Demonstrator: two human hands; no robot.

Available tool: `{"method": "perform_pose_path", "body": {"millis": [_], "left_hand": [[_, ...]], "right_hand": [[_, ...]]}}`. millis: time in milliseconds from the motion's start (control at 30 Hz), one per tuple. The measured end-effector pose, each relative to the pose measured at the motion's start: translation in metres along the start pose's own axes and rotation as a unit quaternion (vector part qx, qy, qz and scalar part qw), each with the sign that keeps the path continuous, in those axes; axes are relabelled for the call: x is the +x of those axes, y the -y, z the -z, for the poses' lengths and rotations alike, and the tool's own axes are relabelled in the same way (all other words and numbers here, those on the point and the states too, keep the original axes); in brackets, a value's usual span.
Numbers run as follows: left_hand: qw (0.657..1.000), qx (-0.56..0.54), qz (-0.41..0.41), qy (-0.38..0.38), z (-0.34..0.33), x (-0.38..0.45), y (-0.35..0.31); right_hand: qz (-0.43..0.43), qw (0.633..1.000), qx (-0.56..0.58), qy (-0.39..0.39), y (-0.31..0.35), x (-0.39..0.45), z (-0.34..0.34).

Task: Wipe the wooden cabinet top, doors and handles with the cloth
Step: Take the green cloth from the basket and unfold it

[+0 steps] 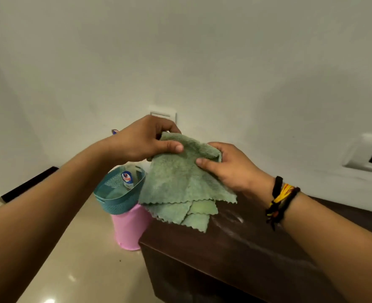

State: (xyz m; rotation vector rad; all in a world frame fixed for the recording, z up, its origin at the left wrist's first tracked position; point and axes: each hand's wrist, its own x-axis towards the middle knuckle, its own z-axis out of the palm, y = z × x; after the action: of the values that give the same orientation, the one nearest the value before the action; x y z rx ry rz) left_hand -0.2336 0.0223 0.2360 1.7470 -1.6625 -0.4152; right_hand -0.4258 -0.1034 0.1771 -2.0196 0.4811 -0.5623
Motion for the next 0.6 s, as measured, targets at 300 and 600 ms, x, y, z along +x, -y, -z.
{"method": "perform_pose_path", "body": {"millis": [300, 600], "left_hand": [[0.995, 0.001, 0.076, 0.067, -0.063, 0.012, 0.041], [0.961, 0.259, -0.067, -0.076, -0.107, 0.025, 0.099]], "right_hand": [[-0.037, 0.985, -0.159, 0.048, -0.058, -0.003, 0.035], [0.082, 0.87, -0.485, 0.034, -0.121, 0.044, 0.029]]}}
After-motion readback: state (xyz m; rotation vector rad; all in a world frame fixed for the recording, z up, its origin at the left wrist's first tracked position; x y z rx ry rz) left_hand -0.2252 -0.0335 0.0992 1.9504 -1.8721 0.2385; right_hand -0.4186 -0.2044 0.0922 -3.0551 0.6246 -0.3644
